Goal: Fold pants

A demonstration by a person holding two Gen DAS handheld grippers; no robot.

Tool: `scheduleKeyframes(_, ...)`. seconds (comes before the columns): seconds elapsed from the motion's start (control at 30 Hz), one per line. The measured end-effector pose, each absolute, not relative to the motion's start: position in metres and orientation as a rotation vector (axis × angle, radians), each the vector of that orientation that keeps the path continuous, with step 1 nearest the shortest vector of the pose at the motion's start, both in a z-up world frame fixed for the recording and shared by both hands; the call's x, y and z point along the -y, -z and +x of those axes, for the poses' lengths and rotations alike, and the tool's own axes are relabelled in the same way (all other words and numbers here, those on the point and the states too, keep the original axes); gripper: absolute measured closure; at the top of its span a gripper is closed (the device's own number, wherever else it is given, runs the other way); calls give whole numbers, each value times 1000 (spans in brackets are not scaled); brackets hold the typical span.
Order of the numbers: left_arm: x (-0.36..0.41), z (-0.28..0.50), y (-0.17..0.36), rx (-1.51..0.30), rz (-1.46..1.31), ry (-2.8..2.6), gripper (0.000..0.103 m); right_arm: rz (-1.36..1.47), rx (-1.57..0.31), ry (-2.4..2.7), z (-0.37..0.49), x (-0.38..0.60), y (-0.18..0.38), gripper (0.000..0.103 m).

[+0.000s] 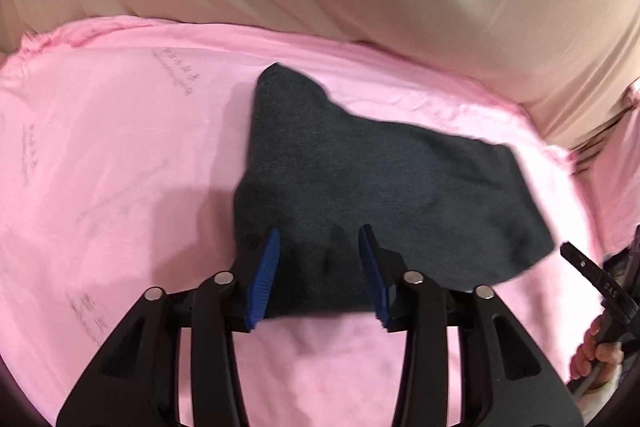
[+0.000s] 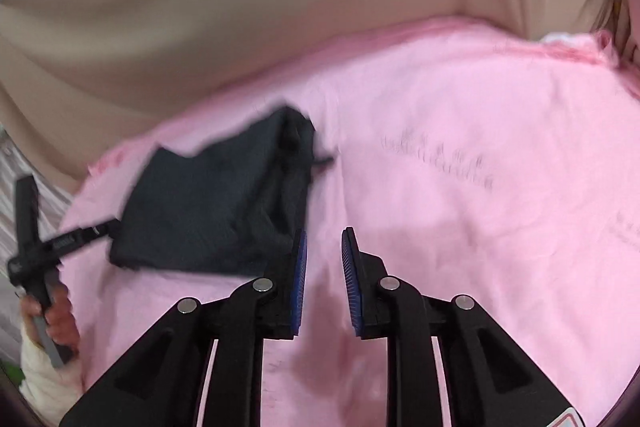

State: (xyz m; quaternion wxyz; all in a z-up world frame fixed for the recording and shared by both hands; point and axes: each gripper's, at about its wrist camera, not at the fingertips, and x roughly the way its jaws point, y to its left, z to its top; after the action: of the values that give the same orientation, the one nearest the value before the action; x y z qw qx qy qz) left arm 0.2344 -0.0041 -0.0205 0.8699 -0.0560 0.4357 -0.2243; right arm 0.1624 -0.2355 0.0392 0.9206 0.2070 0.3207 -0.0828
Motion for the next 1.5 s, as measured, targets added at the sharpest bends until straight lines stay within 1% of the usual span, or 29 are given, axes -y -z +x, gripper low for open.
scheduleKeyframes(0.03, 6, 233, 16, -904, -119, 472, 43, 427, -657, 120, 168, 228, -45, 95)
scheduleKeyframes(0.1, 17, 233, 16, -883, -77, 421, 34, 438, -683, -16, 190, 209, -46, 98)
scheduleKeyframes(0.13, 22, 235, 21, -896, -60, 401, 34, 400, -717, -50, 205, 197, -39, 101)
scheduleKeyframes(0.2, 30, 246, 42, -967, -28, 364, 34, 267, -797, 81, 232, 200, -12, 103)
scheduleKeyframes(0.23, 28, 245, 44, -950, -7, 331, 35, 287, -832, 136, 240, 221, 8, 103)
scheduleKeyframes(0.27, 24, 242, 41, -950, -3, 317, 35, 398, -817, 103, 237, 240, 15, 103)
scheduleKeyframes(0.3, 15, 238, 37, -967, -33, 331, 35, 522, -803, 70, 230, 255, 15, 103)
scheduleKeyframes(0.4, -4, 224, 26, -966, -78, 353, 35, 464, -734, 122, 204, 245, -18, 103)
scheduleKeyframes(0.43, -5, 218, 21, -943, -64, 327, 35, 459, -711, 92, 197, 236, -28, 95)
scheduleKeyframes(0.47, -1, 211, 19, -921, -43, 316, 35, 448, -698, 71, 194, 228, -33, 95)
scheduleKeyframes(0.5, 4, 207, 17, -903, -16, 313, 35, 418, -695, 60, 195, 220, -33, 95)
scheduleKeyframes(0.57, 24, 202, 20, -885, 38, 322, 33, 350, -777, 158, 216, 224, -12, 103)
scheduleKeyframes(0.63, 40, 211, 30, -916, 53, 354, 33, 438, -799, 190, 224, 236, 5, 103)
scheduleKeyframes(0.7, 43, 224, 36, -943, 49, 322, 33, 472, -770, 162, 220, 234, -15, 103)
scheduleKeyframes(0.73, 44, 227, 31, -934, 34, 334, 33, 433, -725, 131, 223, 227, -33, 103)
scheduleKeyframes(0.8, 48, 233, 20, -899, 15, 355, 33, 384, -709, 99, 242, 225, -51, 103)
scheduleKeyframes(0.9, 57, 260, 14, -875, 14, 337, 32, 343, -781, 147, 292, 243, -36, 103)
scheduleKeyframes(0.93, 59, 272, 19, -894, 27, 307, 32, 327, -815, 232, 305, 256, -28, 103)
scheduleKeyframes(0.97, 60, 289, 32, -939, 52, 268, 32, 386, -836, 281, 309, 281, -11, 103)
scheduleKeyframes(1.03, 52, 312, 57, -1022, 40, 223, 23, 525, -798, 252, 299, 295, -7, 103)
scheduleKeyframes(1.07, 42, 316, 61, -1023, -30, 249, 23, 531, -785, 247, 293, 293, -14, 103)
scheduleKeyframes(1.13, 38, 315, 59, -1010, -37, 256, 22, 454, -747, 206, 284, 281, -28, 103)
scheduleKeyframes(1.2, 41, 313, 60, -994, -18, 248, 22, 394, -796, 233, 296, 284, -16, 103)
scheduleKeyframes(1.23, 43, 311, 59, -985, -4, 240, 22, 451, -798, 218, 293, 295, -9, 103)
scheduleKeyframes(1.3, 45, 300, 51, -966, 12, 225, 24, 517, -780, 241, 284, 302, -27, 103)
scheduleKeyframes(1.33, 45, 293, 45, -945, 27, 223, 24, 493, -753, 251, 270, 297, -38, 102)
scheduleKeyframes(1.37, 46, 280, 34, -908, 55, 222, 24, 434, -704, 256, 251, 285, -57, 97)
scheduleKeyframes(1.43, 49, 254, 18, -844, 92, 226, 23, 367, -650, 276, 220, 265, -80, 96)
scheduleKeyframes(1.5, 53, 223, 3, -786, 128, 241, 21, 332, -615, 287, 192, 236, -87, 94)
